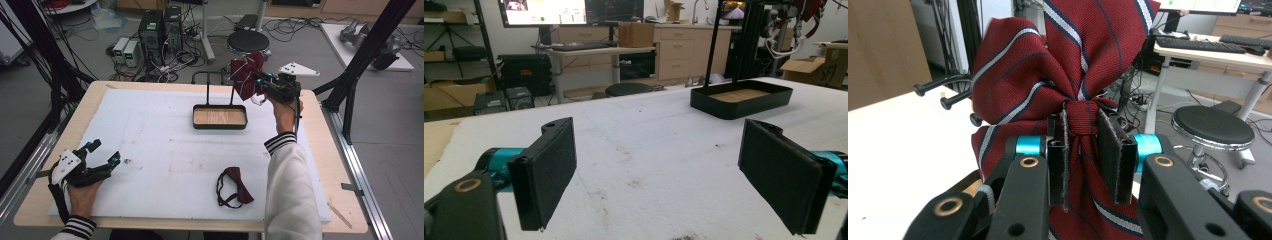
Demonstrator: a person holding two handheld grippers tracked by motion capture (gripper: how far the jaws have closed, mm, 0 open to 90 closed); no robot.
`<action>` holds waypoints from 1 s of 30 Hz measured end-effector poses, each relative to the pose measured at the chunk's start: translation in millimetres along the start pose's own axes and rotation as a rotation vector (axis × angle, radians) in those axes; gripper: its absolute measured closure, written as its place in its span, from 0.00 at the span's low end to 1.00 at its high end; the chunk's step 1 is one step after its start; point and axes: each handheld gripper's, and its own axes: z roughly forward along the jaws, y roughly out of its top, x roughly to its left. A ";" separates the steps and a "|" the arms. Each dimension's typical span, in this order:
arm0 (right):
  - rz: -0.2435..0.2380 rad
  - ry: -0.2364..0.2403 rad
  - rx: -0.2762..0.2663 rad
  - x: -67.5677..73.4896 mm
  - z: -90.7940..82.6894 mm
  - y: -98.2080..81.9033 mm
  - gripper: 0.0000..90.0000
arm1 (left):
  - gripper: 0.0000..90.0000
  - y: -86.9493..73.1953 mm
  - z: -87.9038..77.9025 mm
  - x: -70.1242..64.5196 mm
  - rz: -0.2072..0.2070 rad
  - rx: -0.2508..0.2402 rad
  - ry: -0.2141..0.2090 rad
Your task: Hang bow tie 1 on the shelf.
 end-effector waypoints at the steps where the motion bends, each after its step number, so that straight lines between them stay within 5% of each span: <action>1: -0.012 0.000 -0.005 1.2 0.7 0.7 0.84 | 0.18 0.0 0.1 0.0 0.001 0.002 0.000; 21: -0.029 0.024 -0.022 14.9 6.3 9.0 0.84 | 0.18 0.0 0.0 -0.1 0.004 -0.001 -0.001; 30: -0.037 0.087 0.043 24.6 20.9 4.6 0.83 | 0.18 0.0 0.0 -0.2 0.004 -0.001 0.000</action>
